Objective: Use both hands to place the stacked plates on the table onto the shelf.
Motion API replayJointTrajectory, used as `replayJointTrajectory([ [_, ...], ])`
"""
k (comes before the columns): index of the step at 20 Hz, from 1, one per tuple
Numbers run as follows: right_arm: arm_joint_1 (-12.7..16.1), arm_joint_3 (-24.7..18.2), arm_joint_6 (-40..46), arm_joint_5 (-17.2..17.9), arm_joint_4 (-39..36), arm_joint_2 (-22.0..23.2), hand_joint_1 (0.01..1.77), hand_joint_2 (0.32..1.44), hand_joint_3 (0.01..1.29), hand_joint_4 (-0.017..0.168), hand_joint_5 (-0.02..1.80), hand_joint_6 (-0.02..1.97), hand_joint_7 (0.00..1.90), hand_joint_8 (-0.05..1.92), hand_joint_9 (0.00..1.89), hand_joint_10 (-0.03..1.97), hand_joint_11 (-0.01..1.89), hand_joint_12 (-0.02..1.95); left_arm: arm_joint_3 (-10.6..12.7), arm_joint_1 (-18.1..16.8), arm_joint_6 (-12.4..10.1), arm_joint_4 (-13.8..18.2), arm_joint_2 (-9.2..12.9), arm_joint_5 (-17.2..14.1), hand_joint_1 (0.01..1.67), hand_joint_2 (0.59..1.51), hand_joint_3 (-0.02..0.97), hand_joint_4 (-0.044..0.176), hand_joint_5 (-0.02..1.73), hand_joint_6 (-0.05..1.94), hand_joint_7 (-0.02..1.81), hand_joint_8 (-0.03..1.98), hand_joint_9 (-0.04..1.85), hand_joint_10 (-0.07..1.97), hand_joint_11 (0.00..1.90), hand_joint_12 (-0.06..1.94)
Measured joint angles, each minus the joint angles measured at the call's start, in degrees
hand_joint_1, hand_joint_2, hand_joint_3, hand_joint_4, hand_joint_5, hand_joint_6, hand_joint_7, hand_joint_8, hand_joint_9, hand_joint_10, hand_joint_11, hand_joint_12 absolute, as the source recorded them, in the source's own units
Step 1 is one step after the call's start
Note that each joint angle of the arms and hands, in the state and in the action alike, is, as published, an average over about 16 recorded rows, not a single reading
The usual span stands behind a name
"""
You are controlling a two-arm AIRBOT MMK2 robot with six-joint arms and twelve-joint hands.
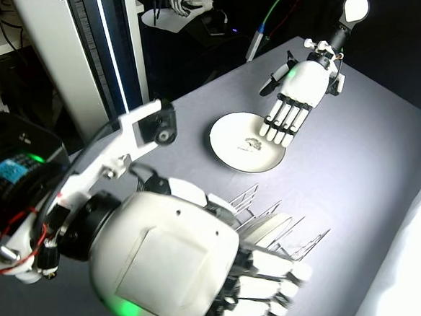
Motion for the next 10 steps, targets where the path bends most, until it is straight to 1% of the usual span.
replayJointTrajectory([
  [5,2.76,-1.75,0.2,3.23,-18.97,-0.52,1.03,1.0,0.02,0.0,0.25,0.02,0.26,0.02,0.24,0.07,0.04,0.66,0.74,0.46,-0.07,-0.33,-0.5,-0.01,0.02,1.129,0.012,0.001,0.09,0.02,0.06,0.0,0.04,0.0,0.02,-0.01],
  [7,3.32,-2.53,0.28,4.7,-27.05,-0.73,0.99,0.98,0.02,0.001,0.18,0.02,0.19,0.02,0.17,0.05,0.03,0.49,1.05,0.78,-0.74,-0.42,-0.73,-0.02,0.02,1.13,0.012,0.001,0.08,0.02,0.06,0.0,0.04,0.0,0.02,-0.01],
  [10,3.15,-3.6,0.36,6.85,-38.28,-1.01,0.96,0.96,0.02,0.002,0.08,0.02,0.08,0.02,0.08,0.03,0.02,0.24,1.55,1.65,-2.54,-0.68,-1.09,-0.02,0.01,1.13,0.012,0.0,0.08,0.01,0.05,0.0,0.03,0.0,0.02,-0.02],
])
